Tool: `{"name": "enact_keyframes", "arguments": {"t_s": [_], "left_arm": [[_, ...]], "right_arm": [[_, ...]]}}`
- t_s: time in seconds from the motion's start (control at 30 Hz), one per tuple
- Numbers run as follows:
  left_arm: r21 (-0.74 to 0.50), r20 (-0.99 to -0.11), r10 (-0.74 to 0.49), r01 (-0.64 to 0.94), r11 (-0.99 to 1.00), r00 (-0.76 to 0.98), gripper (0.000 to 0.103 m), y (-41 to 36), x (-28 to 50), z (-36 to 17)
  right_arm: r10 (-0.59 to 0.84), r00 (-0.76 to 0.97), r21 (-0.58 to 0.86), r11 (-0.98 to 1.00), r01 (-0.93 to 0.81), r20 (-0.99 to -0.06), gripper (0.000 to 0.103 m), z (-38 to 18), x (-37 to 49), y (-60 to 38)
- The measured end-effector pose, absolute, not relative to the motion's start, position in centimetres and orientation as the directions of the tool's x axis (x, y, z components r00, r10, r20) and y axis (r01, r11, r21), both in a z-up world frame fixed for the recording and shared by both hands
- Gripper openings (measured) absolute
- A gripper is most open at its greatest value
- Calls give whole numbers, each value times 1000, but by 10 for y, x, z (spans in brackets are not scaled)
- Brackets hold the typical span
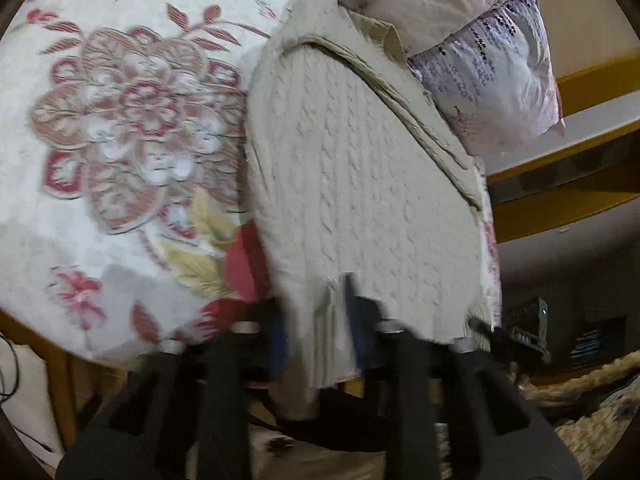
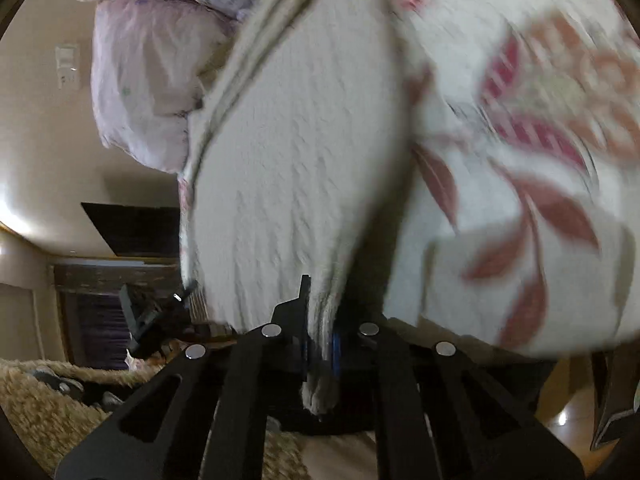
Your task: Fold small clothes
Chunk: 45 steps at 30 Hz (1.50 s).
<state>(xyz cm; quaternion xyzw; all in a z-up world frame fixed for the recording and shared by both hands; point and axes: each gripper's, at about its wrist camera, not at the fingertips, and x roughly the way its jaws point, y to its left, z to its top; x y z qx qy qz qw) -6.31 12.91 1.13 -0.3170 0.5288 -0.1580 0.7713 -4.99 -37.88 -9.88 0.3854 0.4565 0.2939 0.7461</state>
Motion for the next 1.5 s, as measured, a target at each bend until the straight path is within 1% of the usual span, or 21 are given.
{"name": "enact_keyframes", "arguments": {"t_s": [0.1, 0.23, 0.3, 0.33, 0.37, 0.4, 0.43, 0.53, 0.63, 0.8, 0.83, 0.87, 0.9, 0.97, 1.1, 1.23, 1.33, 1.4, 1.43, 1.47, 1.5], "left_arm": [[-685, -660, -627, 12, 729, 414, 7, 122, -26, 32], [-692, -541, -627, 127, 711, 560, 7, 135, 62, 82], [-642, -533, -555, 122, 757, 638, 11, 139, 114, 99], [-621, -543, -520, 102, 777, 659, 23, 141, 134, 101], [-602, -563, -484, 69, 796, 670, 48, 143, 156, 100], [-580, -591, -441, 24, 814, 675, 64, 144, 170, 97], [-551, -621, -384, -33, 834, 683, 77, 148, 178, 93], [-553, -656, -387, -64, 831, 648, 77, 158, 179, 73], [-573, -699, -435, -81, 815, 567, 76, 158, 178, 41], [-595, -718, -469, -104, 797, 515, 71, 135, 191, 13], [-580, -725, -454, -104, 808, 517, 65, 129, 192, 13], [-589, -725, -460, -116, 800, 513, 24, 126, 194, 12], [-627, -715, -498, -134, 767, 491, 18, 126, 196, 7], [-673, -673, -534, -122, 730, 512, 17, 115, 192, 18], [-751, -536, -646, 43, 659, 543, 16, 56, 184, 74], [-850, -359, -812, 198, 488, 460, 16, -54, 198, 107], [-888, -321, -906, 246, 389, 275, 24, -155, 217, 99], [-909, -294, -935, 243, 338, 200, 26, -189, 219, 92], [-917, -272, -939, 240, 320, 211, 35, -190, 217, 91], [-913, -265, -932, 246, 324, 246, 56, -183, 214, 92], [-877, -312, -886, 254, 407, 343, 67, -163, 210, 96]], "right_arm": [[787, 500, 851, 498, -167, -362, 8, -59, -12, -388], [741, 629, 841, 479, -250, -235, 7, 1, 70, -400], [663, 705, 821, 531, -209, -250, 8, 20, 118, -401], [636, 725, 822, 542, -176, -265, 13, 20, 134, -402], [609, 734, 824, 554, -121, -301, 22, 16, 154, -400], [572, 728, 819, 573, -25, -378, 60, 10, 173, -398], [553, 725, 821, 571, 31, -412, 90, 5, 177, -399], [576, 731, 857, 515, 22, -365, 92, -6, 165, -401], [556, 732, 834, 552, 30, -394, 92, -17, 149, -408], [575, 742, 874, 485, 33, -346, 92, -20, 141, -421], [577, 739, 872, 489, 28, -348, 92, -27, 137, -425], [580, 735, 868, 496, 24, -352, 92, -28, 137, -425], [583, 730, 864, 503, 19, -356, 92, -28, 134, -428], [585, 721, 853, 522, 15, -371, 92, -25, 132, -430], [569, 731, 836, 549, 4, -377, 92, -18, 126, -450], [542, 751, 815, 579, -8, -377, 92, -6, 125, -473], [549, 732, 809, 587, 6, -404, 92, -6, 135, -486], [579, 695, 813, 582, 13, -426, 93, -10, 145, -490], [593, 678, 816, 578, 16, -434, 95, -12, 149, -491], [607, 662, 817, 577, 14, -440, 96, -13, 152, -492], [625, 636, 814, 580, 10, -453, 99, -17, 157, -492]]}}
